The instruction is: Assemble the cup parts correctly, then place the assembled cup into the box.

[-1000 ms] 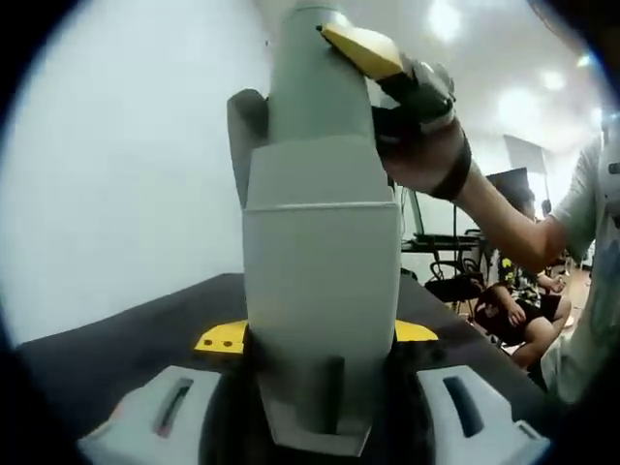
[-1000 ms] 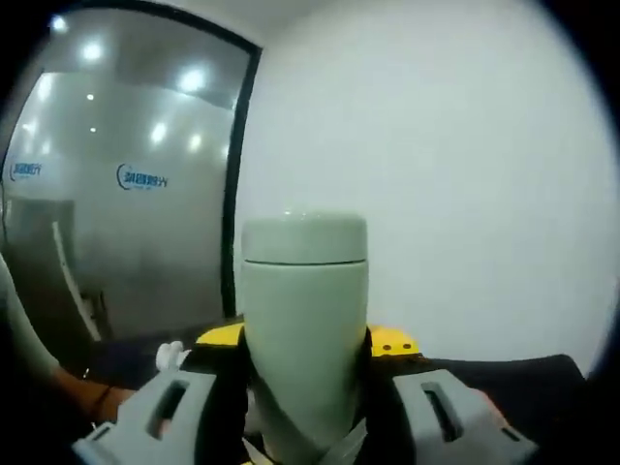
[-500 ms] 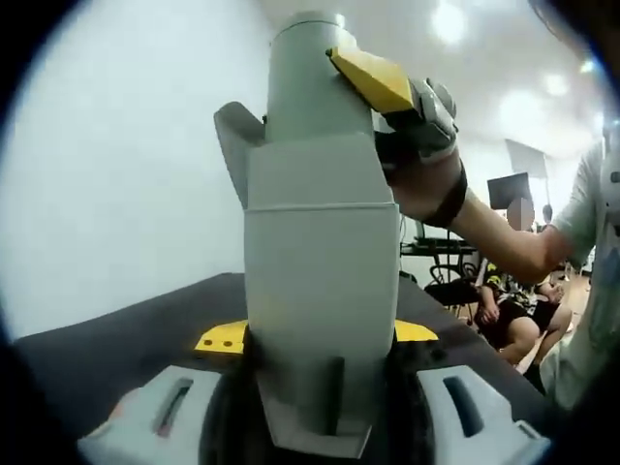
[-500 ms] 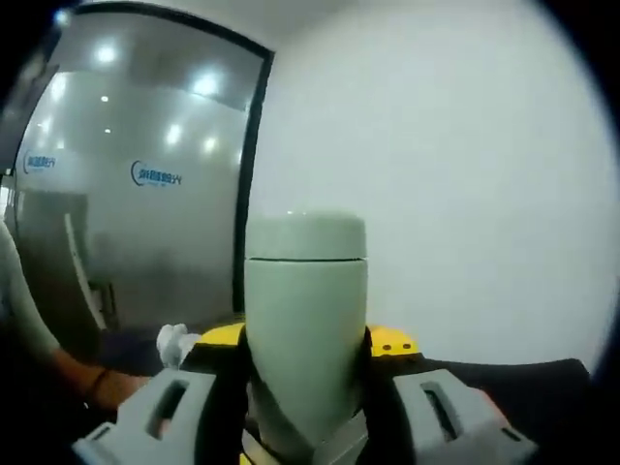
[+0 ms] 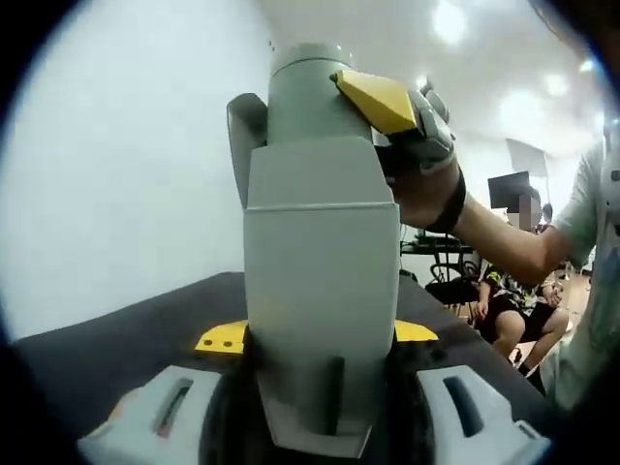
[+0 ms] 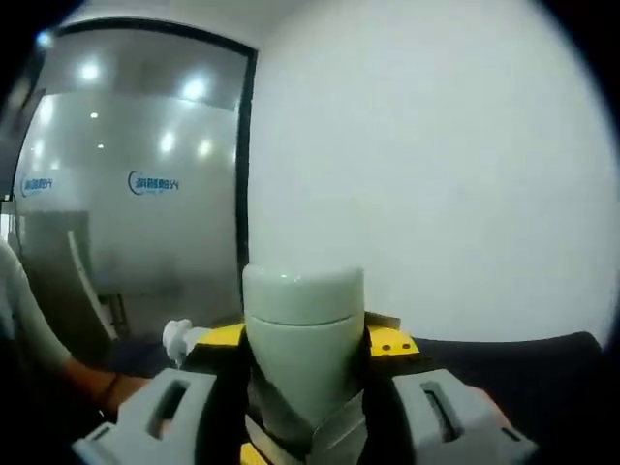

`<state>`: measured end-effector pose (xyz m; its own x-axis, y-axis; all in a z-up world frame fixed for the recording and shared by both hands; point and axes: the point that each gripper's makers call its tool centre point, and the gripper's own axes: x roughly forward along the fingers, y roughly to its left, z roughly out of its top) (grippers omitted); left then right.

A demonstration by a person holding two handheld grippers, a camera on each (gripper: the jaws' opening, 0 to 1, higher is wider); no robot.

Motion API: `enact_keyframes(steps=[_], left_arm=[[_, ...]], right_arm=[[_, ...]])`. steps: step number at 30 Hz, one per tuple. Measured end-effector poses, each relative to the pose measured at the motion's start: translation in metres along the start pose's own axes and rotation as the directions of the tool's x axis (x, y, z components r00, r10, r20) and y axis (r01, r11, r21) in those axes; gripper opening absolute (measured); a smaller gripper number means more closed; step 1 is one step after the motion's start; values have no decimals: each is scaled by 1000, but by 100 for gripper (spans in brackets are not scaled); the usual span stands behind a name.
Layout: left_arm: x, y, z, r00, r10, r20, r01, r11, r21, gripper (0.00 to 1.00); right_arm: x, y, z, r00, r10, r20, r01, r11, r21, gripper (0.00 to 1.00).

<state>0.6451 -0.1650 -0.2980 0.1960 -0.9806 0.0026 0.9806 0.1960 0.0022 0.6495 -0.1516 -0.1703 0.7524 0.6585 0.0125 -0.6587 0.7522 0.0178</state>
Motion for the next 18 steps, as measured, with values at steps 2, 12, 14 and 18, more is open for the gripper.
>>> enact_keyframes(steps=[2, 12, 14, 18], left_arm=[[0, 0, 0, 1000, -3, 0, 3, 1000, 4, 49], [0, 2, -1, 1000, 1, -3, -1, 1000, 1, 49], [0, 2, -1, 1000, 1, -4, -1, 1000, 3, 49], [-1, 2, -1, 1000, 1, -3, -1, 1000, 3, 49]], right_arm=[[0, 4, -2, 1000, 12, -4, -12, 1000, -8, 42], [-2, 4, -12, 1000, 19, -24, -19, 1000, -13, 42], [-3, 4, -9, 1000, 24, -11, -24, 1000, -6, 42], [-2, 4, -12, 999, 12, -40, -13, 999, -39, 41]])
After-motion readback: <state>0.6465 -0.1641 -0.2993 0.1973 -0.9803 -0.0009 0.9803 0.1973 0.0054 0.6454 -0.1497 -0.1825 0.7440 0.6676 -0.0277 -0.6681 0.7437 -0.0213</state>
